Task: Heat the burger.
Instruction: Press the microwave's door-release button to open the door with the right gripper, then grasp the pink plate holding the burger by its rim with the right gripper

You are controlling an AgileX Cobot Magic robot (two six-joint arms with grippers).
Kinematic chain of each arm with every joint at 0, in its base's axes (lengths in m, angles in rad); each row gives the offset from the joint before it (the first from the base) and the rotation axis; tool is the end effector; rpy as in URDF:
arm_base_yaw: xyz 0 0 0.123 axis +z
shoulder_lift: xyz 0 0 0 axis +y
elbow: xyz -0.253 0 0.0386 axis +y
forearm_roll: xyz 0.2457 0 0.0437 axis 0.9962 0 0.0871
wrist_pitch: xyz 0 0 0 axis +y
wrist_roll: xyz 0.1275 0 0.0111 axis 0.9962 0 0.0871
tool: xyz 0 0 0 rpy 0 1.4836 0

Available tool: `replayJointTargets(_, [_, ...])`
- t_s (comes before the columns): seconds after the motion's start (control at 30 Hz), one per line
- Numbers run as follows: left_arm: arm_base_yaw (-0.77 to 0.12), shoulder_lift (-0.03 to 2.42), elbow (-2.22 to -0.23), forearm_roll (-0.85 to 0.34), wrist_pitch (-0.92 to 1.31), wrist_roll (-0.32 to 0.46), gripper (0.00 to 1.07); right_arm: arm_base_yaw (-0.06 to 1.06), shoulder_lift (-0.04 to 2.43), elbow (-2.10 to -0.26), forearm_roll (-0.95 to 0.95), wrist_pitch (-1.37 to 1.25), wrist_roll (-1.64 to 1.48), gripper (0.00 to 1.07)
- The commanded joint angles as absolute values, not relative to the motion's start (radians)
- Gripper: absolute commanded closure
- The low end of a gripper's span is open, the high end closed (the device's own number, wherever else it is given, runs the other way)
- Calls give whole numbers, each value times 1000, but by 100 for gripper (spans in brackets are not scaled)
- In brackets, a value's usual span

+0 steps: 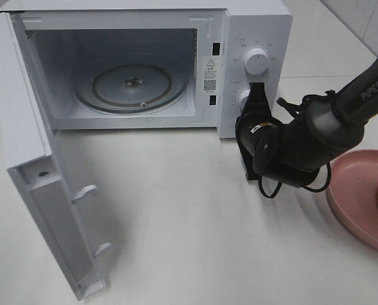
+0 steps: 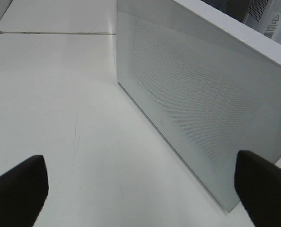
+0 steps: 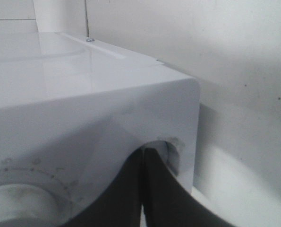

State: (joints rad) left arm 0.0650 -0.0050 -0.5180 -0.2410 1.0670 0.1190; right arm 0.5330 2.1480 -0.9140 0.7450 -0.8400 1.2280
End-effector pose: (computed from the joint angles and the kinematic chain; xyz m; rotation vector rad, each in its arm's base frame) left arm 0.0525 -0.0234 0.2671 0.0695 2.0075 -0.1700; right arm 0.3703 0.1435 0.0474 1.4887 1.4750 0.9486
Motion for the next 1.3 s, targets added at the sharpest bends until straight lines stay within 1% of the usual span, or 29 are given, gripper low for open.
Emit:
replayJointTargets(0.03, [70, -22, -518, -239, 1066, 114, 7, 515, 2101, -897, 717, -898, 1219, 107])
replayJointTargets(0.27, [70, -22, -518, -239, 1066, 114, 7, 515, 2044, -833, 710, -792, 1175, 107])
replayJointTargets(0.4, [70, -22, -518, -239, 1066, 114, 7, 515, 1987, -791, 662, -674, 1144, 107])
replayJointTargets(0.67, [70, -22, -518, -239, 1067, 113, 7, 515, 1887, -741, 589, -550, 1078, 107])
replayJointTargets(0.73, [70, -22, -518, -239, 1067, 113, 7, 515, 1839, -734, 584, -463, 1000, 107])
replayJointTargets(0.87, [70, -22, -518, -239, 1067, 113, 7, 512, 1798, -734, 584, -379, 906, 106])
replayJointTargets(0.93, [70, -22, -518, -239, 1067, 113, 7, 512, 1758, -734, 584, -294, 732, 105])
replayJointTargets(0.97, [70, -22, -518, -239, 1067, 113, 7, 512, 1758, -734, 584, -294, 732, 105])
replayJointTargets(1.03, [70, -22, -518, -239, 1067, 113, 7, 505, 1738, -735, 584, -228, 622, 104])
replayJointTargets(1.13, [70, -22, -518, -239, 1067, 113, 7, 500, 1732, -735, 584, -198, 589, 104])
replayJointTargets(1.2, [70, -22, -518, -239, 1067, 113, 7, 477, 1710, -738, 583, -95, 428, 103])
replayJointTargets(1.23, [70, -22, -518, -239, 1067, 113, 7, 477, 1710, -738, 583, -95, 428, 103])
replayJointTargets(1.3, [70, -22, -518, -239, 1067, 113, 7, 477, 1687, -740, 582, -39, 285, 102])
